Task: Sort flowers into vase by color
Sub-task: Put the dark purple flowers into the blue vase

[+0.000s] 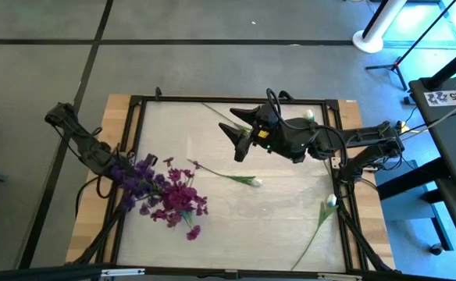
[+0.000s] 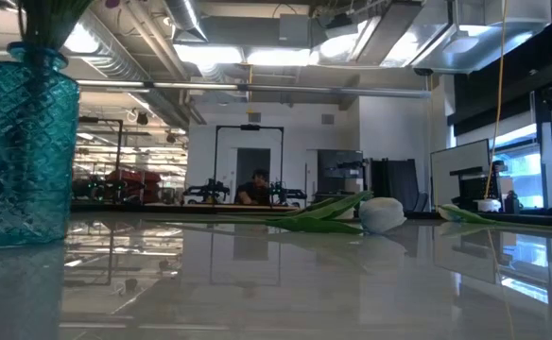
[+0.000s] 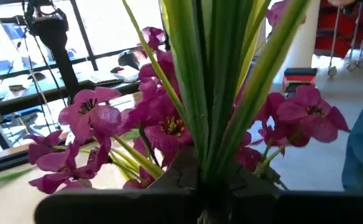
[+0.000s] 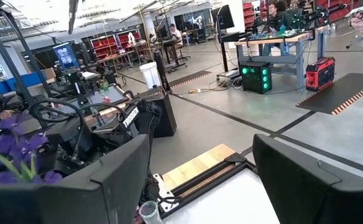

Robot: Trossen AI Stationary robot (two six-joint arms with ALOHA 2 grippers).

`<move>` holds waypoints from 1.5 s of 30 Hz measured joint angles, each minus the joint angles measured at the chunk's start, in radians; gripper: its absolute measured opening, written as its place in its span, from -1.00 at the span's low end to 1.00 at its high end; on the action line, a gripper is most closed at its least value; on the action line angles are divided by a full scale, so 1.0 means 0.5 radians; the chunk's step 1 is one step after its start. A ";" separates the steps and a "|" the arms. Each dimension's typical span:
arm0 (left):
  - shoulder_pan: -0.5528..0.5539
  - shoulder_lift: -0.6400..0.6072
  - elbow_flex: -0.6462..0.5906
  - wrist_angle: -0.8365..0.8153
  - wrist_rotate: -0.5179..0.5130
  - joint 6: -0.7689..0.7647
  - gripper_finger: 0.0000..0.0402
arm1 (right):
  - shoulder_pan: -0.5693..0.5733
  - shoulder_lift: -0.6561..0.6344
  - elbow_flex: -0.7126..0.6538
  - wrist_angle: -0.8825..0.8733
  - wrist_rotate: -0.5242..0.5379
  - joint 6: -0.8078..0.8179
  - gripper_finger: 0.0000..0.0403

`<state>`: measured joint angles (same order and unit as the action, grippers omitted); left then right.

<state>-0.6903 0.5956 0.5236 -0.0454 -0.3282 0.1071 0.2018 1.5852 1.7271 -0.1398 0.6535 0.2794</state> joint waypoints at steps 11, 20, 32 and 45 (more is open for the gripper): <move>0.000 0.093 -0.005 0.167 0.003 0.174 -1.00 | -0.064 0.000 0.000 0.003 -0.037 -0.012 0.42; 0.002 0.156 0.035 0.196 -0.003 0.216 -1.00 | -0.147 0.000 0.000 0.014 -0.142 -0.001 0.42; 0.002 0.288 0.196 0.075 -0.012 0.178 -1.00 | -0.114 0.000 0.000 -0.178 -0.302 -0.143 0.42; 0.002 0.309 0.200 0.049 -0.083 -0.035 -1.00 | 0.206 0.224 -0.052 -1.364 -0.553 0.071 0.42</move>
<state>-0.6895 0.7502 0.6234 -0.0211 -0.3698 0.0897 0.3048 1.6973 1.7014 -0.8218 0.3771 0.3151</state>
